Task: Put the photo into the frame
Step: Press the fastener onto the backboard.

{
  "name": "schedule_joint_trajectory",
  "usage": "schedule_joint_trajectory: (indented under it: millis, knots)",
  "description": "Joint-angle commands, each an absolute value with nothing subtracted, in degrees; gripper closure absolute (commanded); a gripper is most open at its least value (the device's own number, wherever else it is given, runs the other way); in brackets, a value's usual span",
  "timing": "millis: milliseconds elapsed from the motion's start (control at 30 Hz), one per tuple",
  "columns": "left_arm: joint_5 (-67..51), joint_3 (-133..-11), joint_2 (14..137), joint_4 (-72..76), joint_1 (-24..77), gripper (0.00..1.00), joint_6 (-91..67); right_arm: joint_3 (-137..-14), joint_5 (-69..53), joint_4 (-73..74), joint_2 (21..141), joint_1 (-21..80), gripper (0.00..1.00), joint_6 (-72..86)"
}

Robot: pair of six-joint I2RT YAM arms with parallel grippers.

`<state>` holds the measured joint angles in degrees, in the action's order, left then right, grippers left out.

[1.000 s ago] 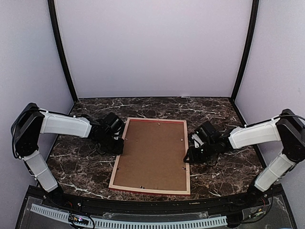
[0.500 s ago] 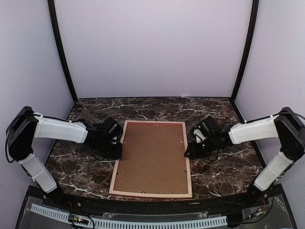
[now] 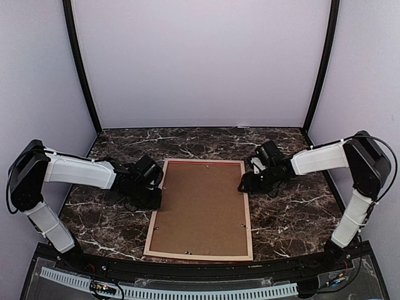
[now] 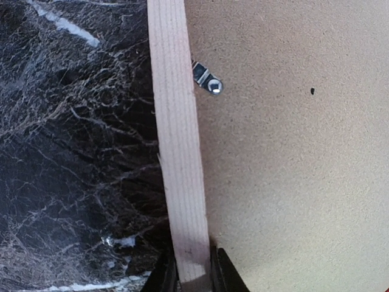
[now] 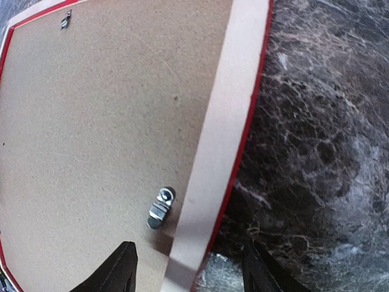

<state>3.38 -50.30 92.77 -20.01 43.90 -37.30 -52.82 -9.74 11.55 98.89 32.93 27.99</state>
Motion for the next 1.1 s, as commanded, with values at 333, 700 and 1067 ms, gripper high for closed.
schedule_joint_trajectory:
  millis: [333, 700, 1067]
  knots:
    - [2.3, -50.4, 92.9, -19.8, 44.8, 0.82, -36.6, -59.3, -10.9, 11.1, 106.9, 32.7, 0.48, 27.0]
    - [2.1, -50.8, 93.5, -19.7, 44.7, 0.82, -36.2, -60.6, -11.2, 12.4, 108.9, 32.3, 0.66, 25.2]
    - [1.8, -50.5, 93.8, -19.5, 44.7, 0.82, -36.2, -61.4, -12.7, 12.6, 109.9, 30.6, 0.74, 23.4]
